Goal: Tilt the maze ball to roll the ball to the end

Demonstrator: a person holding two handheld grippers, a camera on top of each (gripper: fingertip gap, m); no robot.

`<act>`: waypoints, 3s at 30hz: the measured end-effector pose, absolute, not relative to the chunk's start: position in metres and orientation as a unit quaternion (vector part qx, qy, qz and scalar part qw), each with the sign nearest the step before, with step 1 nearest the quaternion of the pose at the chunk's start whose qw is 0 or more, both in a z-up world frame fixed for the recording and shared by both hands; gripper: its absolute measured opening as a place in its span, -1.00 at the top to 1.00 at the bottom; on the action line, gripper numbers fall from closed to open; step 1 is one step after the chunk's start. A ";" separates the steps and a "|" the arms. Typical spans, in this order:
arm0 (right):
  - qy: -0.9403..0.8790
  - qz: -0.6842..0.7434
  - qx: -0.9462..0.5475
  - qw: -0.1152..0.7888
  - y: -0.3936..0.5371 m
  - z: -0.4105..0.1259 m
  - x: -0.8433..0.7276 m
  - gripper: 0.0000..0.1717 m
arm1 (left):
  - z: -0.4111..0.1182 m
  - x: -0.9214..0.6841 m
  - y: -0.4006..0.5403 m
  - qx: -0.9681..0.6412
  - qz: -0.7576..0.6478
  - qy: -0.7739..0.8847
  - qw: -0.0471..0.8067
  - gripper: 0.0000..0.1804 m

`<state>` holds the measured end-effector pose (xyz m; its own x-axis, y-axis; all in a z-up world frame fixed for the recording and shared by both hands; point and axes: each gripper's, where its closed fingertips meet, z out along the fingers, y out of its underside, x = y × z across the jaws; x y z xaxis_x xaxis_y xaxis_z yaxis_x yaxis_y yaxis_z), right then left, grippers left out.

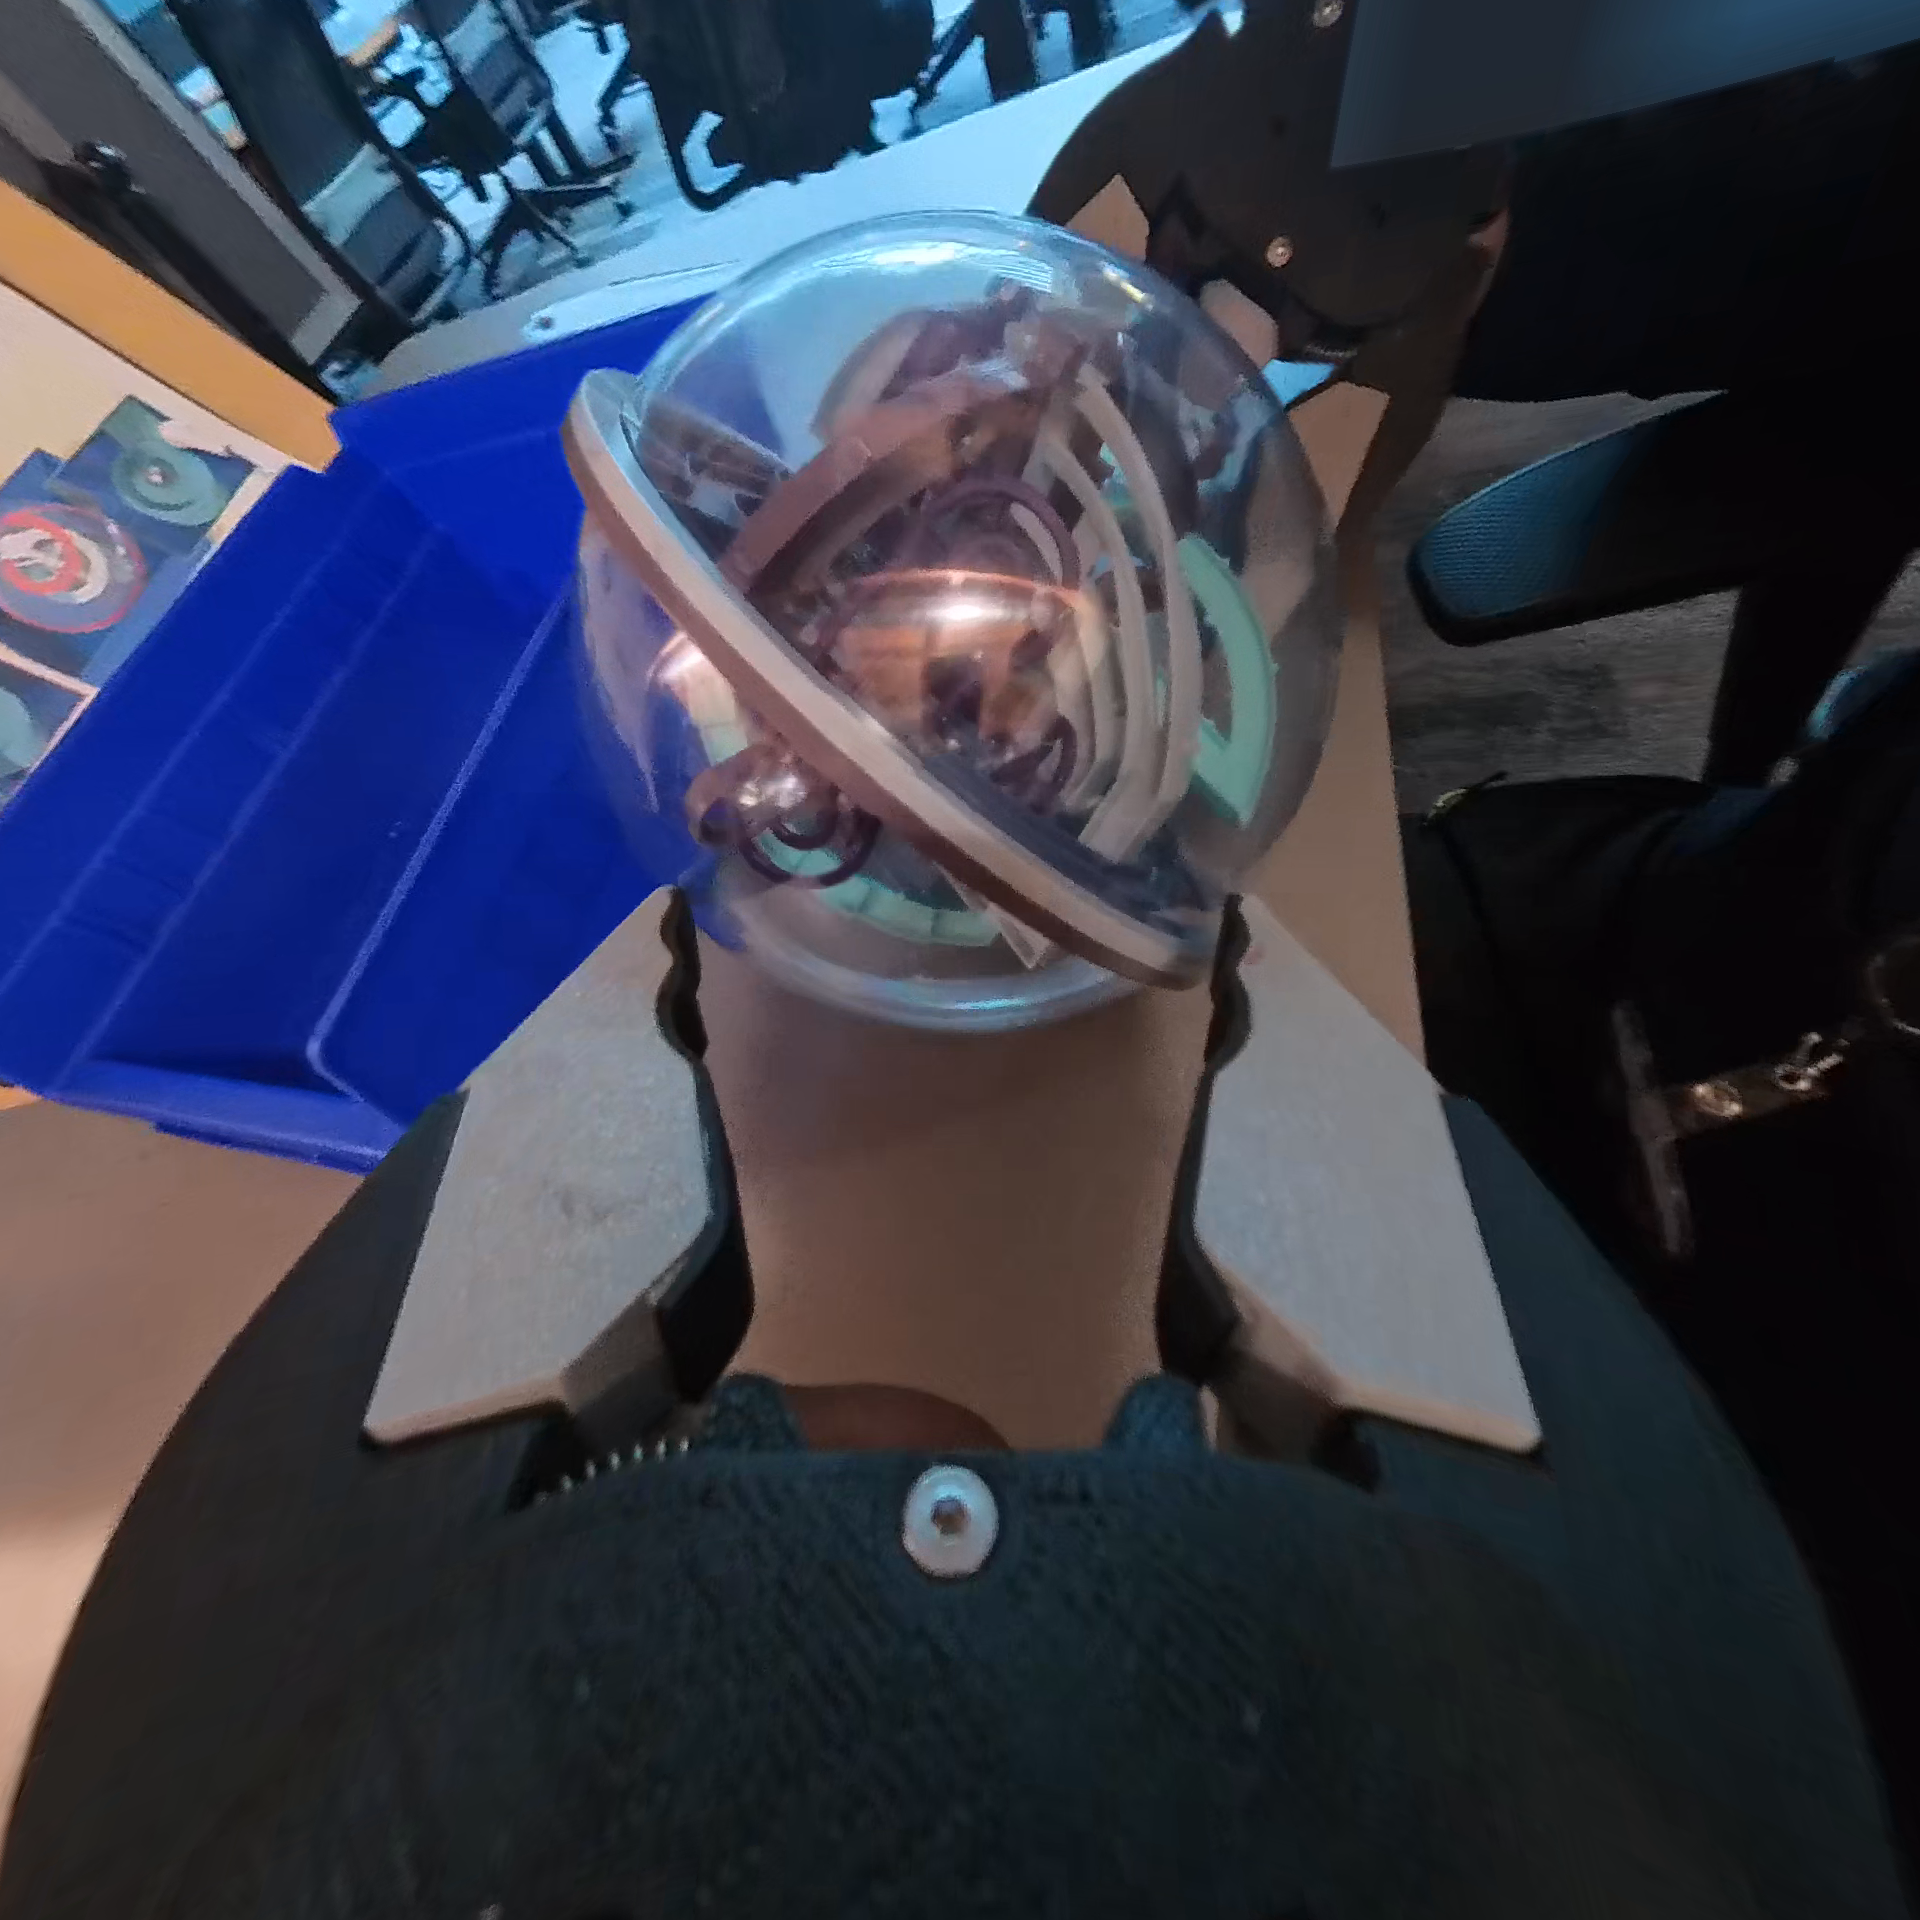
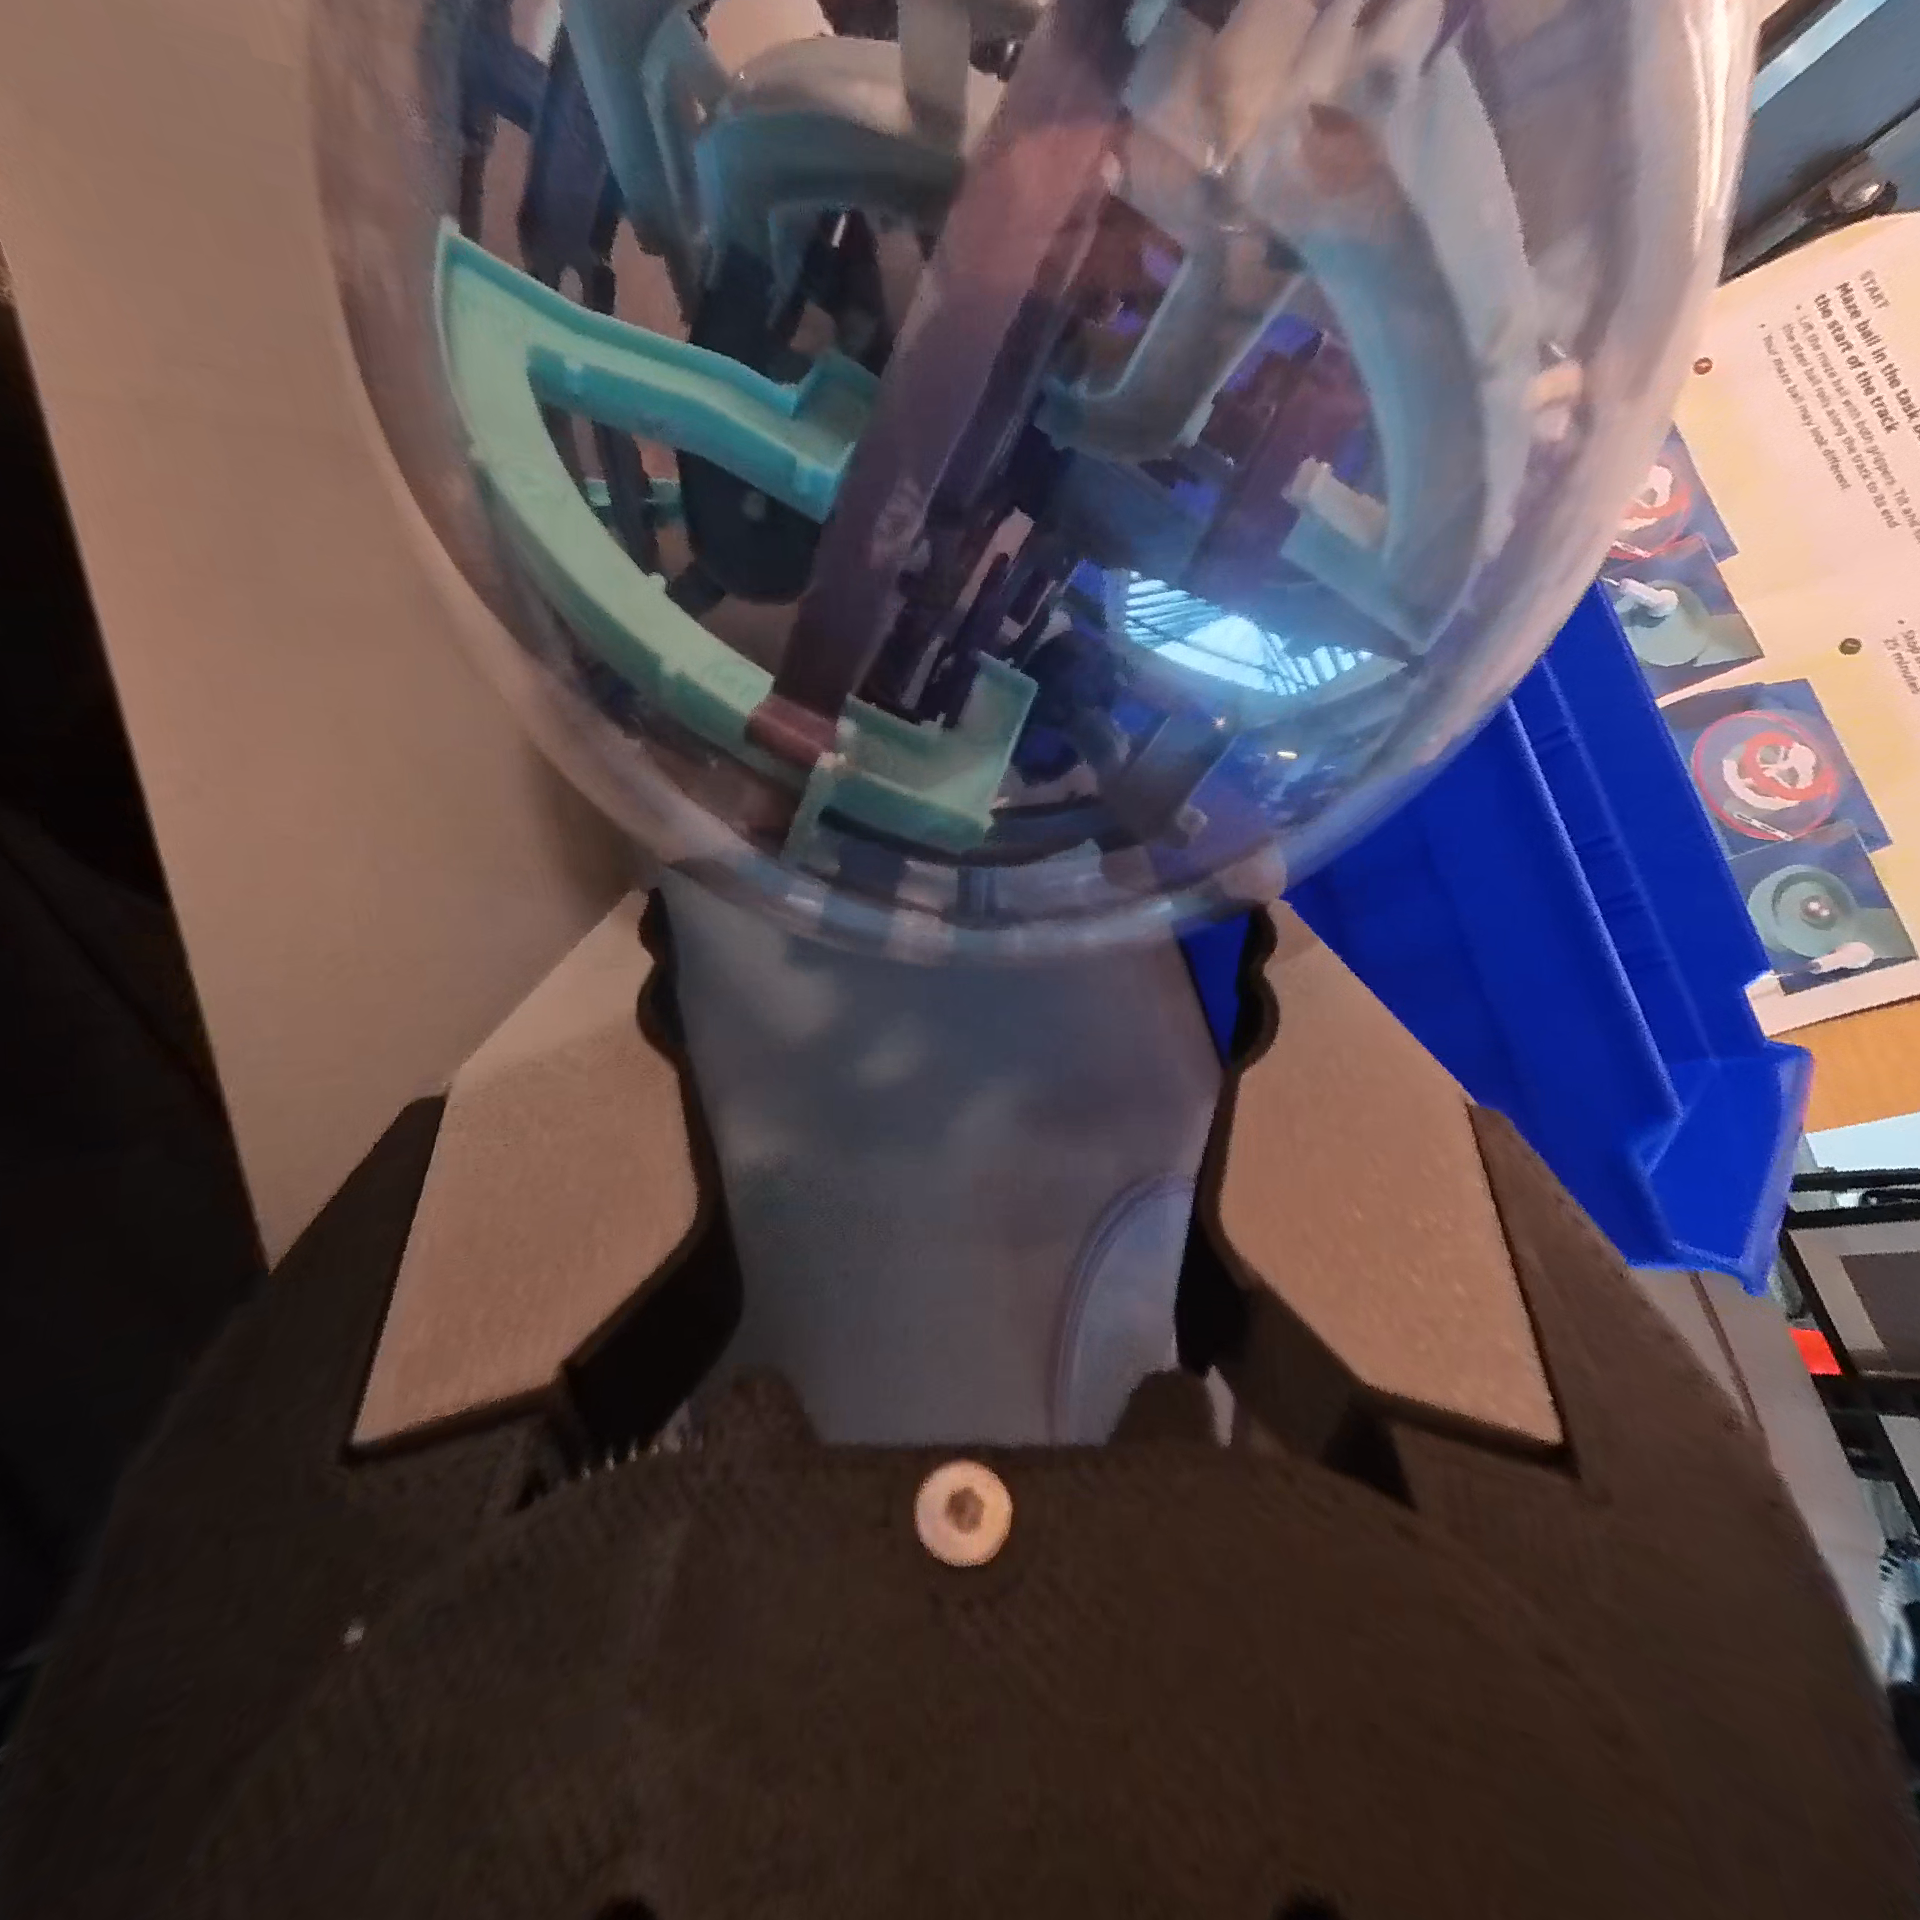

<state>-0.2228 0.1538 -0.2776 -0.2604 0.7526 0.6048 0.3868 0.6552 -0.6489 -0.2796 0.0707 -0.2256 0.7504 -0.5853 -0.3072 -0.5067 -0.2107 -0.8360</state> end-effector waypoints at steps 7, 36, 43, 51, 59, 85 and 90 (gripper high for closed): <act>-0.787 0.156 -0.346 0.487 0.150 -0.275 -0.214 -0.21 | -0.222 -0.289 0.072 -0.774 -0.090 0.376 0.502 -0.07; -0.751 0.309 -0.353 0.464 0.150 -0.220 -0.200 -0.31 | -0.227 -0.305 0.072 -0.758 -0.103 0.354 0.539 0.00; -0.729 0.476 -0.385 0.306 0.161 -0.192 -0.231 -0.46 | -0.226 -0.305 0.076 -0.746 -0.113 0.362 0.548 0.09; -0.731 0.508 -0.389 0.237 0.146 -0.198 -0.242 -0.42 | -0.224 -0.319 0.086 -0.759 -0.093 0.310 0.564 0.10; -0.723 0.469 -0.408 0.301 0.137 -0.202 -0.232 -0.41 | -0.238 -0.308 0.065 -0.778 -0.110 0.234 0.572 0.03; -0.710 0.466 -0.452 0.273 0.140 -0.208 -0.225 -0.50 | -0.255 -0.283 0.091 -0.776 -0.150 0.304 0.532 0.03; -0.712 0.444 -0.453 0.301 0.135 -0.212 -0.217 -0.51 | -0.251 -0.279 0.089 -0.764 -0.144 0.323 0.540 0.02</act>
